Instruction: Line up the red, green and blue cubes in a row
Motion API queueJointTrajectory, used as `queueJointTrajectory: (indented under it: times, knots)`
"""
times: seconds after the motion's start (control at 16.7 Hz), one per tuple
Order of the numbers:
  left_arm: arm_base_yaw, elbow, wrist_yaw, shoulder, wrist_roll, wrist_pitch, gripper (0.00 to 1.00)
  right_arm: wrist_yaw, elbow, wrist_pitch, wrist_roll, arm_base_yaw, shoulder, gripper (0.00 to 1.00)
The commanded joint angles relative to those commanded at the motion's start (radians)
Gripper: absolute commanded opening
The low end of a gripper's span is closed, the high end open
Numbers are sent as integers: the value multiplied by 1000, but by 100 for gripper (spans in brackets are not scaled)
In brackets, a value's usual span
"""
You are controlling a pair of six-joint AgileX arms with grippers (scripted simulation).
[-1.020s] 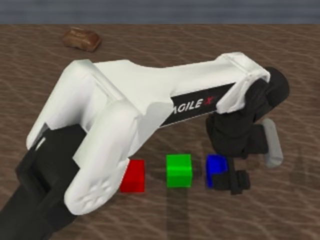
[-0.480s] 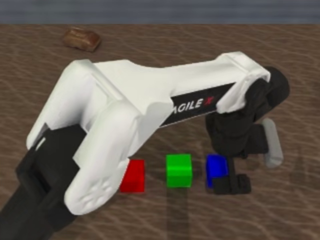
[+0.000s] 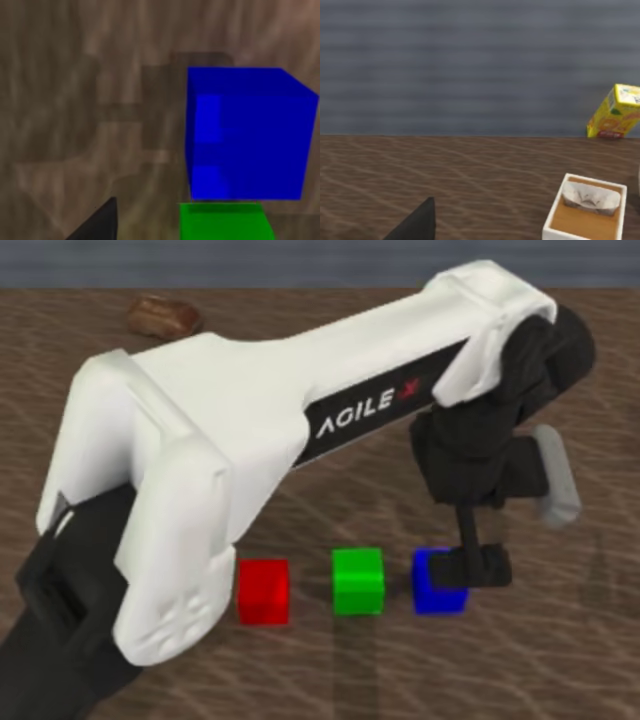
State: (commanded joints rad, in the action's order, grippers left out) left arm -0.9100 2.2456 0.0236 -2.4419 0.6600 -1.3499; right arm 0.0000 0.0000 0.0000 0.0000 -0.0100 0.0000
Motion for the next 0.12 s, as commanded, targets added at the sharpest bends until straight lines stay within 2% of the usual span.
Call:
queueJointTrajectory:
  times: [0.12]
  knots:
    - [2, 11, 0, 3, 0, -12, 100, 0, 0, 0, 0, 0, 0, 100]
